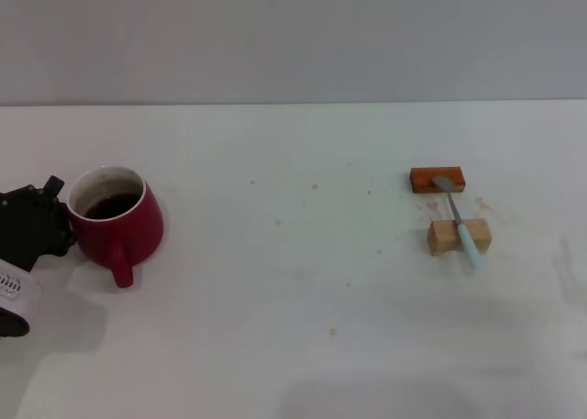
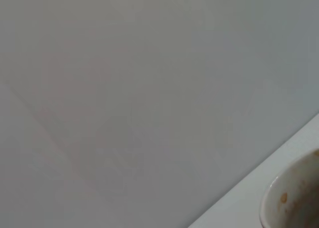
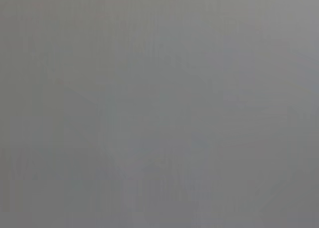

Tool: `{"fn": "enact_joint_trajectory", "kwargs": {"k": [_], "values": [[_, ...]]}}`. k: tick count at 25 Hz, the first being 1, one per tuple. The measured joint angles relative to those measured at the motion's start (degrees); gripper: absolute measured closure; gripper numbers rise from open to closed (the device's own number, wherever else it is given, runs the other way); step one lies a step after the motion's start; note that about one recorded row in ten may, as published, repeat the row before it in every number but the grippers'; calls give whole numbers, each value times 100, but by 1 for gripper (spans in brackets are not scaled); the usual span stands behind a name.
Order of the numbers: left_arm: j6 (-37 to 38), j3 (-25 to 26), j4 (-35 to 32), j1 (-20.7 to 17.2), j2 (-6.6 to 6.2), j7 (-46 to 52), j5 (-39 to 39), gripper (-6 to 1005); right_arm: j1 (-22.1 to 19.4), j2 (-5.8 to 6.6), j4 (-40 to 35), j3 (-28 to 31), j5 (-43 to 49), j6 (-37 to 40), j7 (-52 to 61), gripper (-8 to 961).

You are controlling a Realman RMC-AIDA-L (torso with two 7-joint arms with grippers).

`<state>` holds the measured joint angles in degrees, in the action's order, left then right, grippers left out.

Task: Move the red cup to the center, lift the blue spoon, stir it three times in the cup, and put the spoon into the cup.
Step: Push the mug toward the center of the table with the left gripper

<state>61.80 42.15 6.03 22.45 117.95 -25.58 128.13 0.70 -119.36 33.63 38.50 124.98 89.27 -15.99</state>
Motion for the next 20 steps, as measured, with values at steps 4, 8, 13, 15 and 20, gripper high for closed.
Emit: {"fn": "enact_joint_trajectory", "kwargs": {"k": [4, 8, 13, 15, 20], "values": [[-59, -28, 11, 40, 8, 0, -1, 995, 0, 0, 0, 0, 0, 0, 0, 223], [-67, -52, 20, 49, 10, 0, 0, 994, 0, 0, 0, 0, 0, 0, 0, 223], [-84, -249, 120, 107, 41, 58, 1, 994, 0, 0, 5, -6, 0, 0, 0, 222], [-109, -294, 190, 112, 44, 69, 1, 993, 0, 0, 9, -19, 0, -1, 0, 222], [-228, -352, 373, 113, 53, 75, 1, 993, 0, 0, 30, -62, 0, 5, 0, 222]]}}
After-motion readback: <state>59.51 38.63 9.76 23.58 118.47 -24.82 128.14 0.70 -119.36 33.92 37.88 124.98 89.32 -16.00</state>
